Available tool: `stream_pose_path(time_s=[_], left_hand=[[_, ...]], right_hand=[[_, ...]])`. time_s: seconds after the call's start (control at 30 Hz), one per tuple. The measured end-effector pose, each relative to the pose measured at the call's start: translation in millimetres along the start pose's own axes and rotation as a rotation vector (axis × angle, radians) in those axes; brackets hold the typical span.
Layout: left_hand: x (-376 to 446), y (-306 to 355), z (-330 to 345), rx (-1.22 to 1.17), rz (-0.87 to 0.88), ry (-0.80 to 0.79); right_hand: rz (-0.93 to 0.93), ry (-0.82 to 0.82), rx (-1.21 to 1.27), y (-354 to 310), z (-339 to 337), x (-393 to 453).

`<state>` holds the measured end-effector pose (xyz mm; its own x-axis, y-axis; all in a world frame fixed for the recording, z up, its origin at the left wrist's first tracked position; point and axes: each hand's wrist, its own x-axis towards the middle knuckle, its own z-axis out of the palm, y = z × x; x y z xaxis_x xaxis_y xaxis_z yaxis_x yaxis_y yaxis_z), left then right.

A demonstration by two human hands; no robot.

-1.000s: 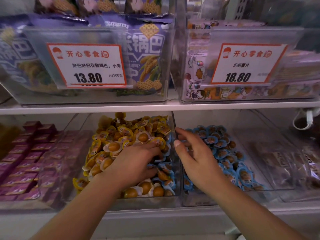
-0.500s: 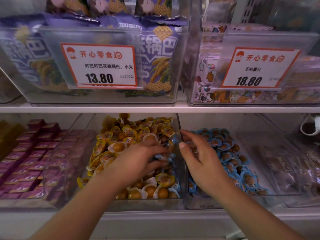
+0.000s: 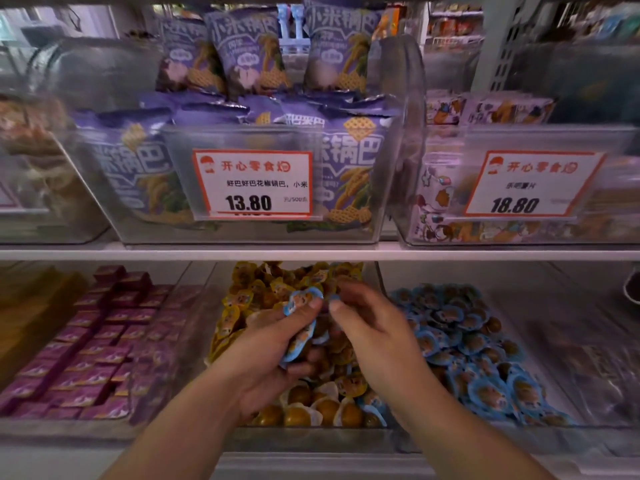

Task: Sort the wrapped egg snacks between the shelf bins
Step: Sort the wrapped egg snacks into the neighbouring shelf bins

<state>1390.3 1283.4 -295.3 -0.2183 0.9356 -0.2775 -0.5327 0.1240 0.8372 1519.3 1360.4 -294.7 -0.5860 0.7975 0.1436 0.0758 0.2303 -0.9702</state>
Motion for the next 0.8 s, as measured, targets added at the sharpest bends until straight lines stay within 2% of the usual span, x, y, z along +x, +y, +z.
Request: stream_pose_path(time_s=[0.1, 0.2, 0.3, 0.43, 0.53, 0.7, 0.77, 0.8], left_hand=[[0, 1, -6, -0.039, -0.013, 0.005], [2, -2, -9, -0.045, 0.014, 0.089], [2, -3, -6, -0.048, 0.075, 0.205], [-3, -6, 0, 0.18, 0.242, 0.402], [-2, -11, 7, 0.14, 0.324, 0.454], [1, -23, 17, -0.072, 0.303, 0.499], [1, -23, 17, -0.045, 0.314, 0.481], [1, -24, 15, 0.044, 0.353, 0.471]], right_hand=[[0.16, -0.036, 0.154, 8, 11, 1], [0.43, -0.038, 0.592, 13, 22, 0], [0.589, -0.075, 0.831, 14, 23, 0], [0.626, -0.091, 0.918, 16, 22, 2], [0.659, -0.079, 0.954, 15, 33, -3], [0.671, -0.086, 0.983, 17, 47, -7], [0.633, -0.066, 0.984, 17, 45, -4], [0.617, -0.055, 0.984, 17, 44, -2]])
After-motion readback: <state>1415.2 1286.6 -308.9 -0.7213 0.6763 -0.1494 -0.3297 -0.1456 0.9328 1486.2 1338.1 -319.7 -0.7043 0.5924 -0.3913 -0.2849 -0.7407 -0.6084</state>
